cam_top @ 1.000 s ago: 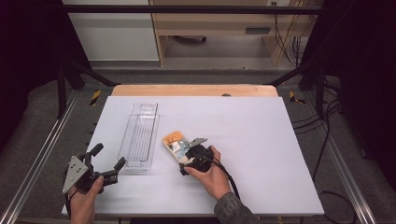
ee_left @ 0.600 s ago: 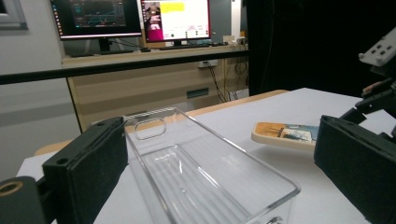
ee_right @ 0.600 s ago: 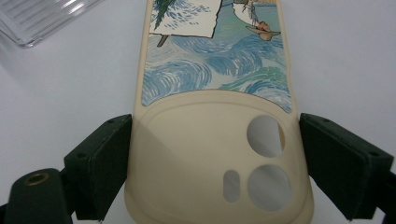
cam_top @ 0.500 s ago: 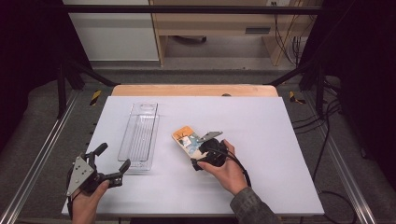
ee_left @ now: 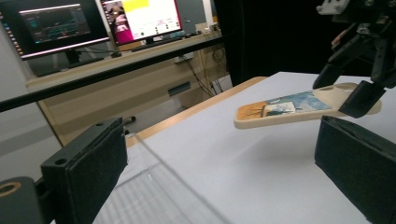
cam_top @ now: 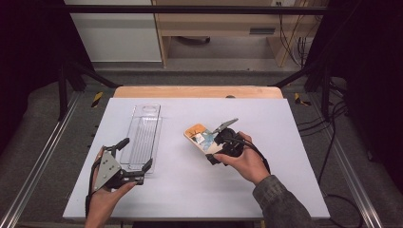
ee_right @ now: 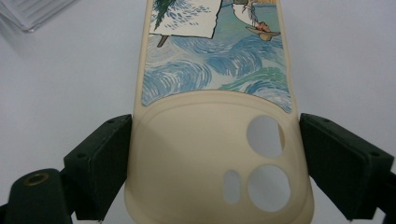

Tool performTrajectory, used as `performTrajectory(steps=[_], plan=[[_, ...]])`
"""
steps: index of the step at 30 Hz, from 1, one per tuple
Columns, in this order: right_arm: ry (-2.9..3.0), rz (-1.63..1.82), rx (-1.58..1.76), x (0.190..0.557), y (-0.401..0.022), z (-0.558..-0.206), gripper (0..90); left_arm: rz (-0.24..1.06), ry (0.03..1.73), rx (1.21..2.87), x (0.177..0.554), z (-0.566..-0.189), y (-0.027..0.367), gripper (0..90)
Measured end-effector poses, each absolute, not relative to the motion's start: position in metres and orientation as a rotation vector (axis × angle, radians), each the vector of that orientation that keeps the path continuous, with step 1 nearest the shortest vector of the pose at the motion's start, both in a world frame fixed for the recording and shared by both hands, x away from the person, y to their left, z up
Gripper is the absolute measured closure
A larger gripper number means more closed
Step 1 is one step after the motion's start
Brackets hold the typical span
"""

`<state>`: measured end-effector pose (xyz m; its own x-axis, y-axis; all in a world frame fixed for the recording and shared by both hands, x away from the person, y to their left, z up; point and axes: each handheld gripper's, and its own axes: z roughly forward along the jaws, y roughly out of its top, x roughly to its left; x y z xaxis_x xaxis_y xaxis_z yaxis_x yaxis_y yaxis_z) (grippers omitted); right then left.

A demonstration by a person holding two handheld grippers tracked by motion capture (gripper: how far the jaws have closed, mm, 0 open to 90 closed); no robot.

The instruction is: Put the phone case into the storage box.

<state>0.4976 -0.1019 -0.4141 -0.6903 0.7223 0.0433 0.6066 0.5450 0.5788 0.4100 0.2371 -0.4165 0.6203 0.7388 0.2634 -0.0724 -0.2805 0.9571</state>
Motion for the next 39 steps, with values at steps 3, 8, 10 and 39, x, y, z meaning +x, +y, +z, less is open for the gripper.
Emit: performTrajectory(steps=[3, 8, 10, 39], plan=[[2.602, 0.848, 1.113, 0.5, -0.102, -0.407, 12.9, 0.865, 0.514, 1.716, 0.414, -0.415, 0.223, 2.1], [2.633, 0.833, 1.108, 0.501, -0.103, -0.4, 12.9, 0.857, 0.472, 1.761, 0.421, -0.417, 0.203, 2.0], [2.645, 0.824, 1.106, 0.501, -0.104, -0.397, 12.8, 0.86, 0.452, 1.792, 0.423, -0.419, 0.195, 2.1], [2.673, 0.819, 1.068, 0.499, -0.109, -0.354, 12.7, 0.989, 0.263, 1.937, 0.438, -0.427, 0.132, 3.9]])
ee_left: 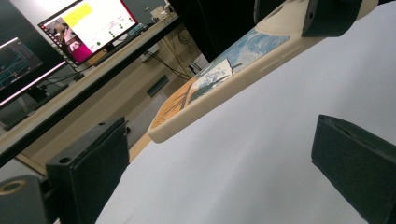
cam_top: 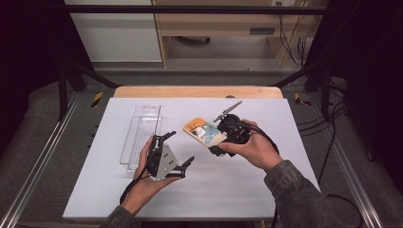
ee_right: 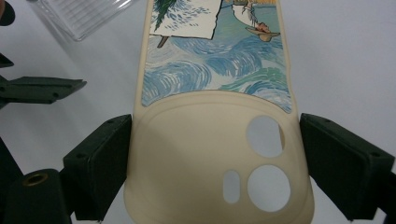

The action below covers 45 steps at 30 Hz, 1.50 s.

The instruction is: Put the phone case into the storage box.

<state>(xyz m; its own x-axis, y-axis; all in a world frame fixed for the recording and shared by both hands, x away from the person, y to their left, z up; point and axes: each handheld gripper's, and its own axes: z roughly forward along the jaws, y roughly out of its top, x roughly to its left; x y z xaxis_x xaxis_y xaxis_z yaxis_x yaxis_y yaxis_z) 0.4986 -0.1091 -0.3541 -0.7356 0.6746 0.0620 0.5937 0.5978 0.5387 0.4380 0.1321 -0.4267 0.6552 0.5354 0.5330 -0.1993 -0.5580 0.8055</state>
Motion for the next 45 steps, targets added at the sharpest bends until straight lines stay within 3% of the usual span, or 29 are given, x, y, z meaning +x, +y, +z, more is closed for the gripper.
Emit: performTrajectory(steps=[45], plan=[[2.722, 0.787, 1.01, 0.493, -0.094, -0.344, 12.4, 1.181, 0.244, 1.922, 0.438, -0.436, 0.117, 11.0]])
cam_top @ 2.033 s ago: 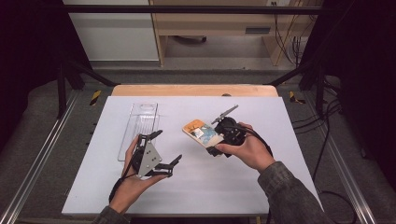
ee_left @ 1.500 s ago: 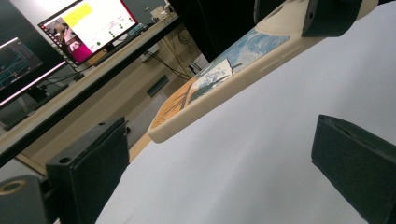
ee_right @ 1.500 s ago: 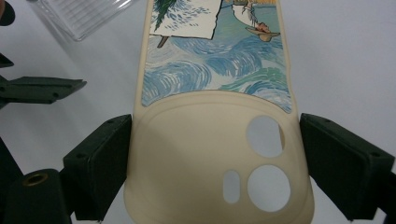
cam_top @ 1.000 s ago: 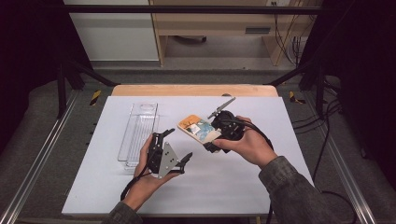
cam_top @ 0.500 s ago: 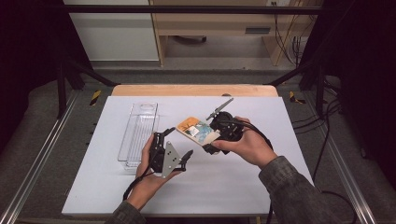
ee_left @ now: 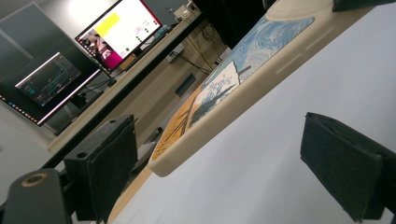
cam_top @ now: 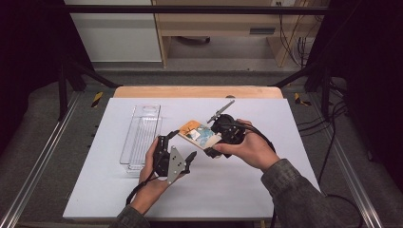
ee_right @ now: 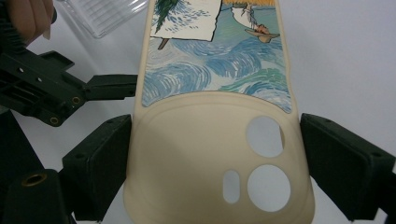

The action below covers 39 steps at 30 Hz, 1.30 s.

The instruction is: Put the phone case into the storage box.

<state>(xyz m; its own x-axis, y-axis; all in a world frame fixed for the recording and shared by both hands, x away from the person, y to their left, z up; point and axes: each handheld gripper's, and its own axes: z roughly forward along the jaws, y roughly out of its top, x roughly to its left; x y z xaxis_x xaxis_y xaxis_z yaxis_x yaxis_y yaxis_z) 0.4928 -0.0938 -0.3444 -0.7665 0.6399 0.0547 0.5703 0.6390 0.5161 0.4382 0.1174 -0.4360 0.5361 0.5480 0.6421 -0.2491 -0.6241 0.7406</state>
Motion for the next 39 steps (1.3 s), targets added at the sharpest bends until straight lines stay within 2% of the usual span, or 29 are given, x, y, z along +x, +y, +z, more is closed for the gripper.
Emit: performTrajectory(steps=[39], plan=[[2.761, 0.784, 1.014, 0.491, -0.077, -0.35, 12.2, 1.348, 0.167, 1.866, 0.427, -0.44, 0.117, 28.9]])
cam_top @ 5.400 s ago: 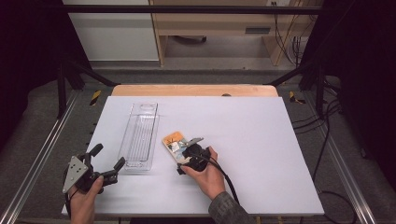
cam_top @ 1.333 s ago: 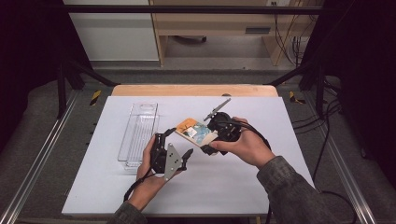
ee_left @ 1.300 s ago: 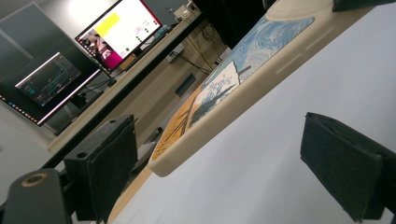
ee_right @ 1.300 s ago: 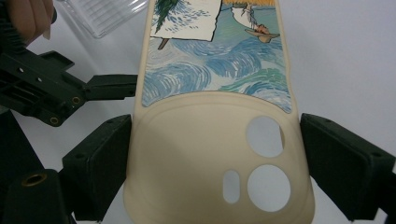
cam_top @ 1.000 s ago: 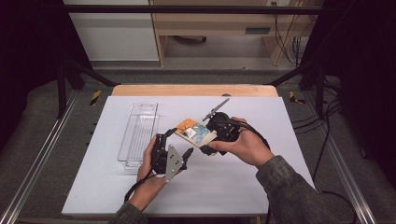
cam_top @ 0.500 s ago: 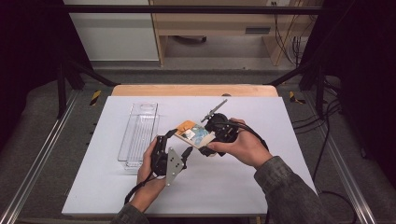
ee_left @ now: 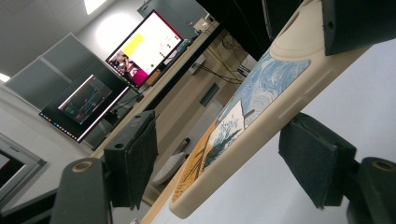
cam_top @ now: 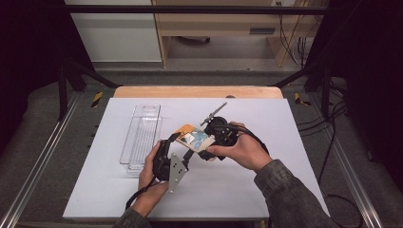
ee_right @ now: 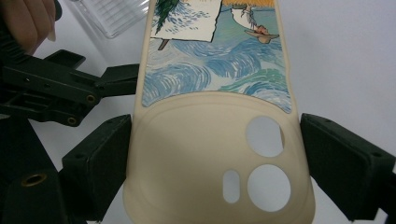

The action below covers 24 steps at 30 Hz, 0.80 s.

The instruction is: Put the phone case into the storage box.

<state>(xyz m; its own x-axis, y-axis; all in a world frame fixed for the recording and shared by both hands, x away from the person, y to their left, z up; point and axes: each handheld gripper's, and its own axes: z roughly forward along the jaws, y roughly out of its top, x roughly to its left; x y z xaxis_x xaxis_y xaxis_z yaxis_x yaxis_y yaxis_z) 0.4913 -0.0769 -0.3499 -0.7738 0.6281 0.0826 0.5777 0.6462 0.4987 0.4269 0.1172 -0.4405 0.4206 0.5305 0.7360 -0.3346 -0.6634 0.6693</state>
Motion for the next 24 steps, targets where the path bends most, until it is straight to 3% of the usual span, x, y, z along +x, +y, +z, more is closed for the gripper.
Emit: performTrajectory(steps=[24], plan=[[2.765, 0.804, 1.027, 0.4962, -0.0678, -0.3475, 12.0, 1.42, 0.104, 1.875, 0.4173, -0.4439, 0.1134, 59.3]])
